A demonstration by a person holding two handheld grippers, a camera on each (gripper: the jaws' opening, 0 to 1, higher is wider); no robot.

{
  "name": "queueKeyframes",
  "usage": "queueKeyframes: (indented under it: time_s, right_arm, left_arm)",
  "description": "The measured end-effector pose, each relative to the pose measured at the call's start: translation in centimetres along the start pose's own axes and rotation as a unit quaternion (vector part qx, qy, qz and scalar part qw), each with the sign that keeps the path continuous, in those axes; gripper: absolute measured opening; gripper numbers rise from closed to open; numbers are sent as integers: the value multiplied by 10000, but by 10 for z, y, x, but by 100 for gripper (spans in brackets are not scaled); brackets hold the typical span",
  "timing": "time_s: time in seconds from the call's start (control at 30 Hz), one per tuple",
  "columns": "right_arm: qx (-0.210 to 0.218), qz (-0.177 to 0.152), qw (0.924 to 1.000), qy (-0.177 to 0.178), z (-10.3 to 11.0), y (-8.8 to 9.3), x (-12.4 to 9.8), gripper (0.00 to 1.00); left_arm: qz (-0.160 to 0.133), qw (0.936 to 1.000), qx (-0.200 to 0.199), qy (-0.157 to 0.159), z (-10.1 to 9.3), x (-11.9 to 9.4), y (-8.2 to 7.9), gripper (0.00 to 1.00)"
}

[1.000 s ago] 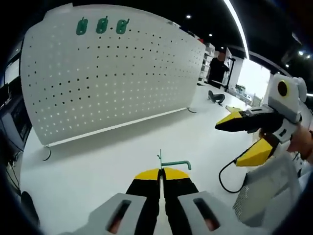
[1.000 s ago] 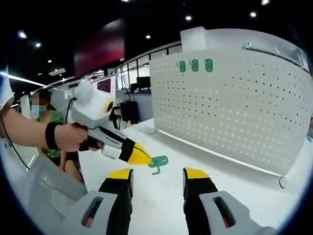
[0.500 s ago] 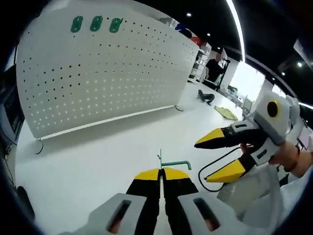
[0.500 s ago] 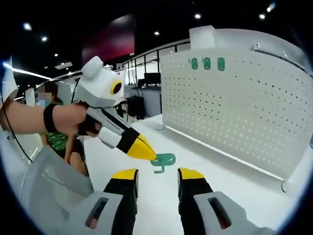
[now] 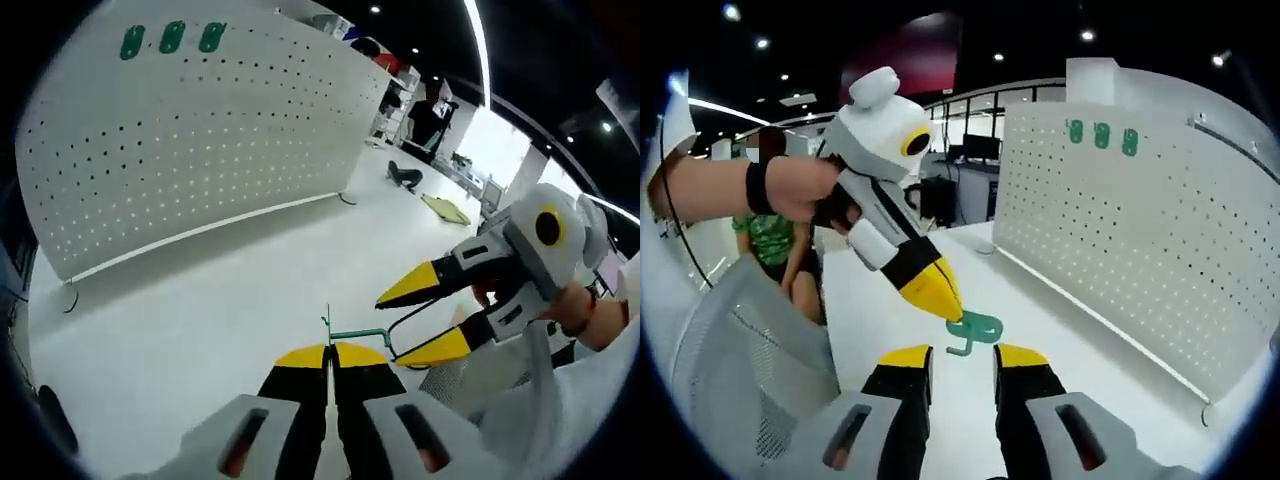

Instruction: Insert the hook assembly into the mounting plate slot until the hook locks in place.

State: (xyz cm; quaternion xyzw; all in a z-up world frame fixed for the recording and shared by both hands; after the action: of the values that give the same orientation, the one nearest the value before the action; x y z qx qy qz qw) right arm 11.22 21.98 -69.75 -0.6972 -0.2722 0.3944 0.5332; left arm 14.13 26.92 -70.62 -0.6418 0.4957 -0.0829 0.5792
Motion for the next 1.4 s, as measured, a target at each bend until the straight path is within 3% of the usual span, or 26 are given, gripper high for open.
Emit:
queueKeyframes:
  time_s: [0.1,0.17,0.23,0.33,0.57,0.63,0.7,0.77,0.97,1.13,1.27,1.4]
  right_arm:
    - [-208,154,9995,-202,7,4,1,23]
    - [-268,128,9995,-144,7,3,1,22]
    - [-310,114,9993,-162,8,1,1,21]
    - [-722,222,9966,-325,12,2,1,19]
    - [-1038,312,9929,-483,18,3,2,13]
    - [-1449,354,9873,-553,20,2,2,12]
    - [-1556,426,9852,-575,22,3,3,11]
    - [-1981,532,9765,-665,23,3,3,9]
    - [-2729,546,9568,-836,28,0,6,6]
    - [-3090,606,9443,-954,30,0,6,5]
    - [-3123,707,9427,-942,30,3,7,5]
    - [-3289,929,9346,-985,31,12,8,5]
  left_arm:
    - [25,9998,-113,138,-3,-1,-1,1]
    - [51,9998,-115,163,-4,-2,-1,1]
    - [121,9997,-101,175,-4,-3,1,2]
    - [255,9992,-112,278,-8,-4,4,2]
    - [503,9978,-161,410,-12,-7,8,2]
    - [559,9974,-235,401,-12,-7,9,2]
    - [642,9968,-275,385,-11,-8,11,2]
    - [706,9960,-399,363,-10,-8,12,2]
    - [868,9932,-667,396,-9,-9,14,1]
    - [908,9899,-1010,415,-8,-10,16,1]
    - [938,9887,-1072,459,-12,-10,16,1]
    - [1034,9872,-1104,506,-14,-11,20,2]
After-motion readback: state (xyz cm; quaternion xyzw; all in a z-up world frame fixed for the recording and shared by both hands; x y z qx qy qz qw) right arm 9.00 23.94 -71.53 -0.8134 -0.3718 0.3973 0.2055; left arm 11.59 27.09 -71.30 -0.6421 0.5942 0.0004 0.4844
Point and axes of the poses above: the point that each gripper's makers call its tool centre point, and the gripper's own axes: x roughly forward along the fingers, z roughly to its left, y roughly out of its underside, the point moved 2 cm from there along -x, roughly backward along the fingers, and after that the axes turned 12 degrees about -z, right-handed, at the moved point
